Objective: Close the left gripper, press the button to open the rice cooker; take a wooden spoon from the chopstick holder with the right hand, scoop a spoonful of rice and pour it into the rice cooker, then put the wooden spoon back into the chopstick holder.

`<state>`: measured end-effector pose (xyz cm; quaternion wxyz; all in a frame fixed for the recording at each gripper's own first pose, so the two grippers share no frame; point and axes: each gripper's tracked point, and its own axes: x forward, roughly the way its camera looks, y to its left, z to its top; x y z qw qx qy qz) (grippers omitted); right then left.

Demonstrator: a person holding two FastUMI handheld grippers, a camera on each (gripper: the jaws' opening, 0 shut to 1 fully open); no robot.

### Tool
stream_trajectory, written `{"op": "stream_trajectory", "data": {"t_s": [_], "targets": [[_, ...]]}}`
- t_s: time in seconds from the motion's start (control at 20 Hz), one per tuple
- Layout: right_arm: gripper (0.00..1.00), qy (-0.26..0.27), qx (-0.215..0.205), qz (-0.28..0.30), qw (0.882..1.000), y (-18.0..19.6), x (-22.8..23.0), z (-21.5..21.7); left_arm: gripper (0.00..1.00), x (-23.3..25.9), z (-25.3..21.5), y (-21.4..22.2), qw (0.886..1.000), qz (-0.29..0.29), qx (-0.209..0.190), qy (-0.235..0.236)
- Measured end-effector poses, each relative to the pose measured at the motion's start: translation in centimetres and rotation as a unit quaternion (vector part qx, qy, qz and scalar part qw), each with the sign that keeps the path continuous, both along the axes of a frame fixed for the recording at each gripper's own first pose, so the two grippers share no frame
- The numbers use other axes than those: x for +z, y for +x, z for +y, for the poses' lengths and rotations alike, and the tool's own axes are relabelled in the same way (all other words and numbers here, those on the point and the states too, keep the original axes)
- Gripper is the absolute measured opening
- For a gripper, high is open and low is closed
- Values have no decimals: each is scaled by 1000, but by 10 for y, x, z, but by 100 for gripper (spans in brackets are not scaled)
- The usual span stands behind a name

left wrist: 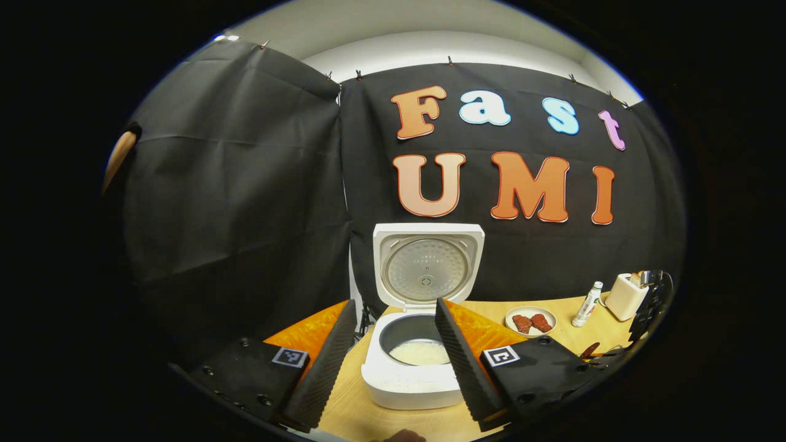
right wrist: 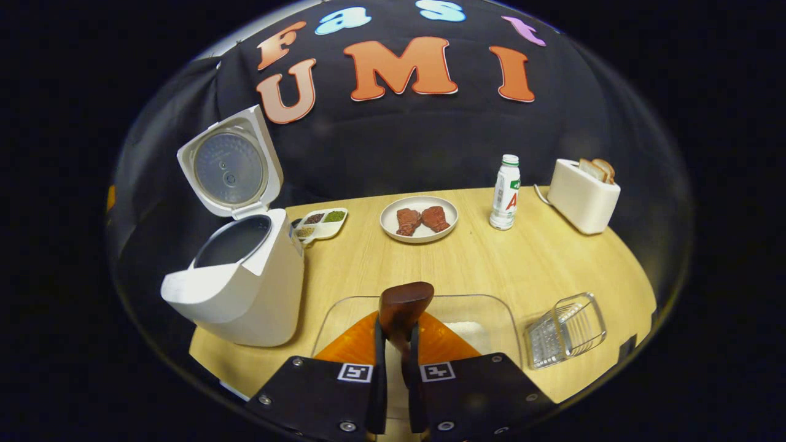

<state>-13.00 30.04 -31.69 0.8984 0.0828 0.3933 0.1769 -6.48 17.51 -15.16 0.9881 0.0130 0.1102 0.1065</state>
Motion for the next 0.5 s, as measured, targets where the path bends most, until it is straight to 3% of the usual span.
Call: {"op": "stream_trajectory", "data": {"t_s": [0.25, 0.5], "targets": [[14, 67, -62, 60, 994, 7, -6, -7, 88, -3, -2, 4, 1000, 8, -12, 16], [14, 156, -144, 140, 967, 11, -16, -24, 88, -2, -13, 8, 1000, 10, -21, 16]]}}
